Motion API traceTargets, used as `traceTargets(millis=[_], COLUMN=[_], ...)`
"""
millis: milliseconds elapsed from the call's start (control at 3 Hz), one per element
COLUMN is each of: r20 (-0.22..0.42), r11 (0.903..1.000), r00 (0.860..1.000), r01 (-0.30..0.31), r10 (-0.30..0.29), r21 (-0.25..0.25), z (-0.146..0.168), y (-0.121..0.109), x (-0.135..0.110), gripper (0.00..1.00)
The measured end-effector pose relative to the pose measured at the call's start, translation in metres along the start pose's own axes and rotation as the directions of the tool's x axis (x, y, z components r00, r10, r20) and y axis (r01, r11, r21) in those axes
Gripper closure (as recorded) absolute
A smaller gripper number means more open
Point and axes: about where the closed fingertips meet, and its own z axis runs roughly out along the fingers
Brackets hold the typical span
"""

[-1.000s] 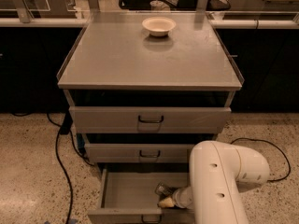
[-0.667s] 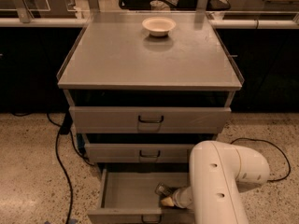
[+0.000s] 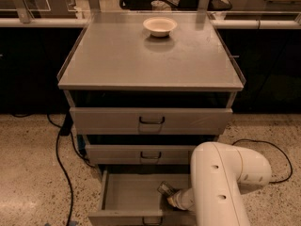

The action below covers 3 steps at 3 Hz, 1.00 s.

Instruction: Pick water bottle from bottom drawer and place on counter

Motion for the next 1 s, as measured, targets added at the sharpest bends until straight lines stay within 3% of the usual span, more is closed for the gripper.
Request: traceTargets(millis=[333, 1000], r20=[0.0, 0.006], r11=[1.0, 1.0], r00=[1.0, 1.0], r01=[0.0, 0.005], r10=[0.0, -0.005], r21=[0.0, 0.004], z=[0.0, -0.0047], y=[0.0, 0.0012], x=[0.0, 0.0003], gripper=[0.95, 1.0])
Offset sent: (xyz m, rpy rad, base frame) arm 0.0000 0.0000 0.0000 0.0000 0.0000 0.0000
